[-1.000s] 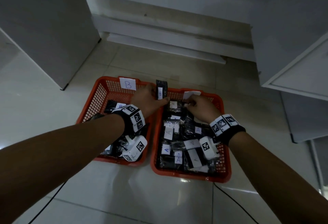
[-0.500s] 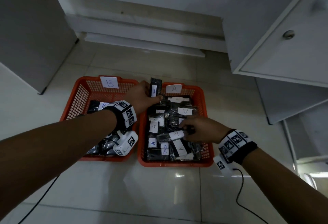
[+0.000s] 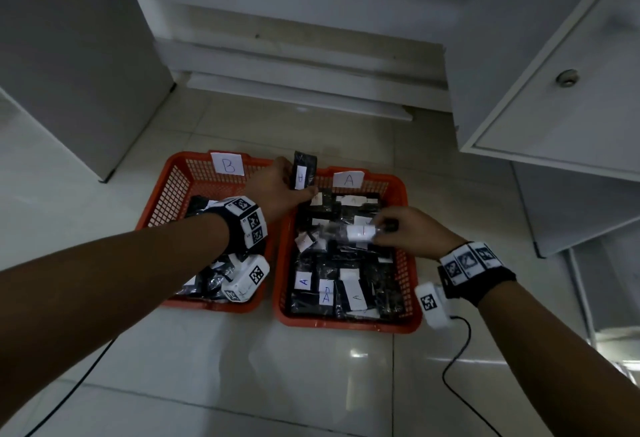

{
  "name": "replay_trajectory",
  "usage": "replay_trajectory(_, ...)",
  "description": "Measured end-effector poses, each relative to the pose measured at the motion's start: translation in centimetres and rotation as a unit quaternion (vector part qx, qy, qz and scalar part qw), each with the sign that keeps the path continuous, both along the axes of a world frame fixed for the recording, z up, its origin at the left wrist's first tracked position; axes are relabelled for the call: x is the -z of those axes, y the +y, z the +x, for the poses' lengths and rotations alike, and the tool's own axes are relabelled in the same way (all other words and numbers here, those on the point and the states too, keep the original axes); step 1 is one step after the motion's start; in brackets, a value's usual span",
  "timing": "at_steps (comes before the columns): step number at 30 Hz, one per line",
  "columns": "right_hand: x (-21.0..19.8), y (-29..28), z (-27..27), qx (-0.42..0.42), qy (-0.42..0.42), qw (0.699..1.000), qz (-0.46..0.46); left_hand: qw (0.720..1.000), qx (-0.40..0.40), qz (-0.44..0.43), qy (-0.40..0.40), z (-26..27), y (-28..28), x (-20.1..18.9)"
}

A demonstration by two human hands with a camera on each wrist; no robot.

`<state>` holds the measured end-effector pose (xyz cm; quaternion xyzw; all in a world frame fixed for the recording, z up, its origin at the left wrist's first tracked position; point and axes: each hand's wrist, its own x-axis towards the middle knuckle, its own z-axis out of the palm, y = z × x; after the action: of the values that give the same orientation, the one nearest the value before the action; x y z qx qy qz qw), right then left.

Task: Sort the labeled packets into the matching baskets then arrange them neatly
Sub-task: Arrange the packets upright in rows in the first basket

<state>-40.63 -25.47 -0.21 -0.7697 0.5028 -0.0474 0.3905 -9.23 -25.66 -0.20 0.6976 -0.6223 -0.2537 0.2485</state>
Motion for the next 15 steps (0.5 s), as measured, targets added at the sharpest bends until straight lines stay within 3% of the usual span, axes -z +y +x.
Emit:
replay_trajectory(4, 1.5, -2.7, 1.0, 0.097, 0.048, 0.991, -0.081, 1.000, -0.022, -0.006, -0.003, 1.1, 0.3, -0.1)
replay_trajectory(7, 3.0, -3.5, 1.8, 0.081, 0.123, 0.982, -0.116, 0.999, -0.028, -0.012, -0.015, 1.6, 0.8, 0.0)
replay_trajectory(10, 3.8, -3.0, 1.6, 0.052, 0.193, 0.957, -0.210, 0.999, -0.034, -0.014, -0.008, 2.2, 1.1, 0.6)
replay_trajectory(12, 4.0, -2.0, 1.6, 0.029, 0.150, 0.962, -0.227, 0.999, -0.033, -0.010, -0.015, 2.6, 1.1, 1.0)
replay_trajectory(15, 3.6, 0.1, 2.1, -0.042, 0.049, 0.983, -0.174, 0.999, -0.038, 0.003, -0.025, 2.7, 0.8, 1.2)
